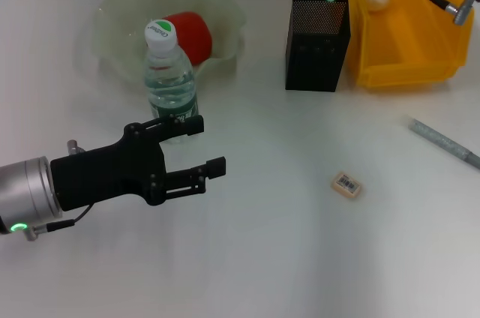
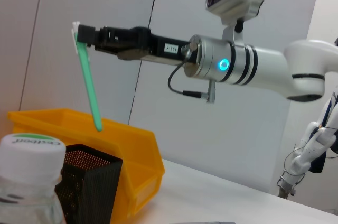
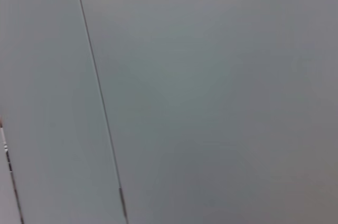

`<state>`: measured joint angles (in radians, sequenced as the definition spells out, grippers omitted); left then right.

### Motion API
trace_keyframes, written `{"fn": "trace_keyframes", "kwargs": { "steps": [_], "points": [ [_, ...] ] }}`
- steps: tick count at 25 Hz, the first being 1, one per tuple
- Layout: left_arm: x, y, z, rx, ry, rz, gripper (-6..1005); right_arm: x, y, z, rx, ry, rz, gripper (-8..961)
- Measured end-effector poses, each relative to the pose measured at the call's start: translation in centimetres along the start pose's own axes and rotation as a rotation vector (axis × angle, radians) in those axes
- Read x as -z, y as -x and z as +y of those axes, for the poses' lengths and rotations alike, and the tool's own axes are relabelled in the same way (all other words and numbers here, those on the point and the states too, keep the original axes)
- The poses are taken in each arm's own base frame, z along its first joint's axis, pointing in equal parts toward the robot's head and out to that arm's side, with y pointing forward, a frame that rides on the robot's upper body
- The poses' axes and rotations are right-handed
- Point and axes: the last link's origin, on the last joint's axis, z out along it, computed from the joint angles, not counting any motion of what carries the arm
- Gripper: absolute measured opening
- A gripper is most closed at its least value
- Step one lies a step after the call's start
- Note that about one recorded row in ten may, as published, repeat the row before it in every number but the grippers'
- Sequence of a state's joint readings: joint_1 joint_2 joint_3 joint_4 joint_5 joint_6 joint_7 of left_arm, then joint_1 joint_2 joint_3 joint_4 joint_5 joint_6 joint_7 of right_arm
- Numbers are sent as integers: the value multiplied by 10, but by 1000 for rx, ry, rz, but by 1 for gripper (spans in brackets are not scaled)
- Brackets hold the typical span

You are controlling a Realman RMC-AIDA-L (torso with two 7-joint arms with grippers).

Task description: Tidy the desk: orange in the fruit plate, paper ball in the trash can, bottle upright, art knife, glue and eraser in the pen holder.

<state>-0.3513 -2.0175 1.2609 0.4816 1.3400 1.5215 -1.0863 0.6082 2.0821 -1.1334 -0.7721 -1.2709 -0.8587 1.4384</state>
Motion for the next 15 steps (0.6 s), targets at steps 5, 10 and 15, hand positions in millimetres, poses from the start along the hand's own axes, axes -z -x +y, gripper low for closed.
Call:
{"fn": "trace_keyframes", "kwargs": {
  "steps": [5, 10, 15],
  "points": [
    [0, 0, 0, 2, 0, 2, 798, 3, -16, -3, 4, -24, -13, 172],
    [-3, -1, 0, 0, 4, 3, 797, 2, -31, 0, 13, -20, 24, 188],
    [-3, -1, 0, -2, 5, 3, 797, 2, -38, 4, 10, -5, 43, 262]
  ]
}}
